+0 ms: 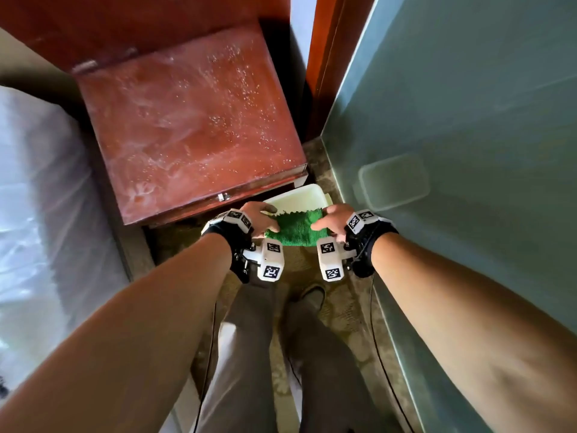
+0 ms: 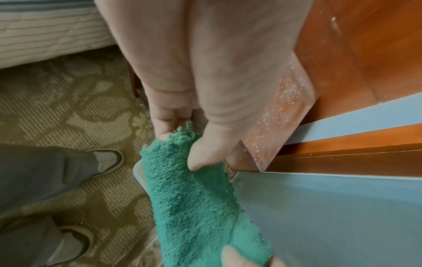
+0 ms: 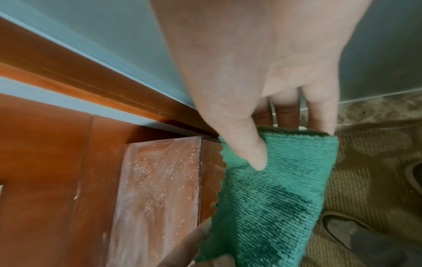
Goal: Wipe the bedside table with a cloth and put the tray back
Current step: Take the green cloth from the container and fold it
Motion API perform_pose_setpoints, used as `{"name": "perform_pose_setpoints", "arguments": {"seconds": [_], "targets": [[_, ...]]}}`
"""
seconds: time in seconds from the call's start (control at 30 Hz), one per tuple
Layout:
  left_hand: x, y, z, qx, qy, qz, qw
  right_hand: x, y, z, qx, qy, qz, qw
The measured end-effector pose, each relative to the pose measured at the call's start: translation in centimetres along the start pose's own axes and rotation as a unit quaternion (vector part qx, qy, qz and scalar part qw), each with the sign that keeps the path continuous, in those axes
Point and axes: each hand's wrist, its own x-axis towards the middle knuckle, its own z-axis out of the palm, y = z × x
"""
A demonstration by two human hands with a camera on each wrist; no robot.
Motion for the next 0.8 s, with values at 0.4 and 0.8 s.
{"name": "perform_pose_setpoints", "arguments": {"seconds": [0.4, 0.8], "targets": [[-9.5, 1.1, -5.2, -0.042, 0.061, 0.012, 0.997, -7.6, -8.3, 0.5, -0.095, 0.035, -0.079, 0.992], [-10.5, 0.8, -16.1, -0.162, 0.093, 0.009, 0.982, -9.9, -20.3, 2.6, -0.104, -0.005, -0.095, 0.990]]}}
